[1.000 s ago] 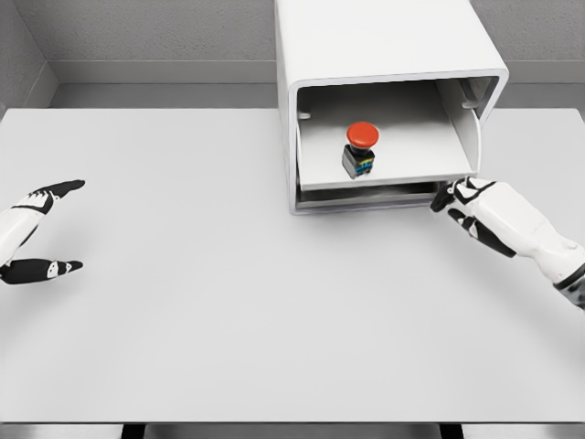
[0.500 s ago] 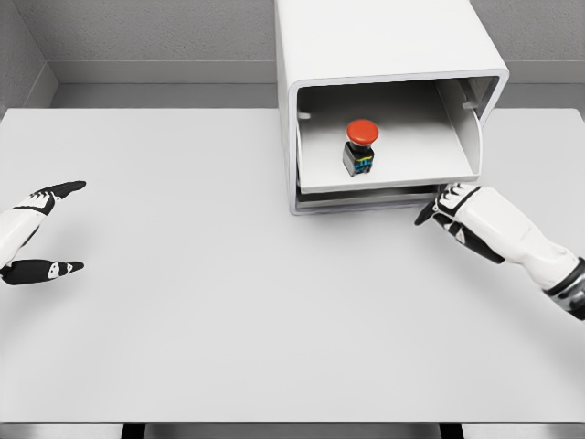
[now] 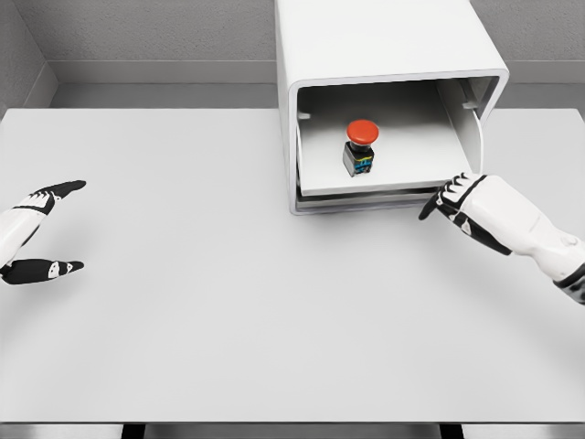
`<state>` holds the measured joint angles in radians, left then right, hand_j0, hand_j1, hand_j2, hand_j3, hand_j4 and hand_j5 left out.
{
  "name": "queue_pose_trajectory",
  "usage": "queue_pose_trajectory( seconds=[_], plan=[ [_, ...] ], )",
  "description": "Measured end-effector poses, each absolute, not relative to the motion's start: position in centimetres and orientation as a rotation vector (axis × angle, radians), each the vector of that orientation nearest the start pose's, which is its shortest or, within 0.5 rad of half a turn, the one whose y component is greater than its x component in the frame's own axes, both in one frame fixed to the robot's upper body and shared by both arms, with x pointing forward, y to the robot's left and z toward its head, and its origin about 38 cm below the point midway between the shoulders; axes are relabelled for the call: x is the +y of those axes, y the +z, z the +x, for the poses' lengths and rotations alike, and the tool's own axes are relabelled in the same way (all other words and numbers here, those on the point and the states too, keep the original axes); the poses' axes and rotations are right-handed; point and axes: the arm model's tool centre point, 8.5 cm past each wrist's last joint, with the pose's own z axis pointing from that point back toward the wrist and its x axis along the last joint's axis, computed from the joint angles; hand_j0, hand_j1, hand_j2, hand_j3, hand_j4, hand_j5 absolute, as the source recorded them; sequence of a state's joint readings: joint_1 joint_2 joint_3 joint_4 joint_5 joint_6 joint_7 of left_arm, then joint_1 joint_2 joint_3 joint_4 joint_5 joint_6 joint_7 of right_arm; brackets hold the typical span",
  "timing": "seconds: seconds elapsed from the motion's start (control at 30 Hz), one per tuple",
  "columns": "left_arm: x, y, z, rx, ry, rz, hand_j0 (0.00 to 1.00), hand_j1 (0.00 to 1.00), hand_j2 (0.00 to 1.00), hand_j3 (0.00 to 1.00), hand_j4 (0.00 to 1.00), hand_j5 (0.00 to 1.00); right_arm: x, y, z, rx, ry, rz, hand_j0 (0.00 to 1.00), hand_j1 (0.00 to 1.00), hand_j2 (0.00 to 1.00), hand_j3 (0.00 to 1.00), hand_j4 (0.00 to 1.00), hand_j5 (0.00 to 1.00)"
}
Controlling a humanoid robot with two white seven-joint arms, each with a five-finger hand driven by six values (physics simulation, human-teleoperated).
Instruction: Slide open multi-storey tabletop storage cabinets and put open load switch and slide close multi-storey tabletop storage cabinets
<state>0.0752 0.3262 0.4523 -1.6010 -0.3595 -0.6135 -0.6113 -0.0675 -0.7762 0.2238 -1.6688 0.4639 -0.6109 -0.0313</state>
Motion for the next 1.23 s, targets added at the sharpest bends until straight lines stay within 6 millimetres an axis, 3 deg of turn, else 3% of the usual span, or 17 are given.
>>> queue_pose_trajectory(
  seconds=[0.27, 0.57, 0.87, 1.0, 1.1, 1.23],
  plan=[
    [41.1, 14.0, 31.0, -1.642, -1.118, 0.521, 1.0, 1.0, 1.0, 1.0, 1.0, 1.0, -31.9, 18.2, 35.9, -1.933, 1.526, -0.524, 0.43, 0.43, 0.43, 0.43, 0.43, 0.43],
    [41.1, 14.0, 31.0, -1.643, -1.117, 0.521, 1.0, 1.0, 1.0, 1.0, 1.0, 1.0, -29.7, 17.4, 38.0, -1.923, 1.543, -0.469, 0.44, 0.44, 0.44, 0.44, 0.44, 0.44],
    [41.0, 14.0, 30.9, -1.642, -1.116, 0.52, 1.0, 1.0, 1.0, 1.0, 1.0, 1.0, -29.8, 17.2, 39.1, -1.898, 1.556, -0.471, 0.45, 0.45, 0.45, 0.45, 0.45, 0.45],
    [41.2, 13.9, 31.0, -1.639, -1.113, 0.519, 1.0, 1.0, 1.0, 1.0, 1.0, 1.0, -31.1, 17.1, 38.7, -1.869, 1.568, -0.487, 0.45, 0.45, 0.45, 0.45, 0.45, 0.45],
    [41.2, 13.8, 31.0, -1.636, -1.112, 0.517, 1.0, 1.0, 1.0, 1.0, 1.0, 1.0, -33.3, 16.6, 37.7, -1.805, 1.585, -0.494, 0.45, 0.45, 0.45, 0.45, 0.45, 0.45],
    [41.2, 13.6, 31.0, -1.634, -1.111, 0.514, 1.0, 1.0, 1.0, 1.0, 1.0, 1.0, -36.1, 17.5, 37.2, -1.744, 1.6, -0.52, 0.45, 0.45, 0.45, 0.45, 0.45, 0.45]
  ],
)
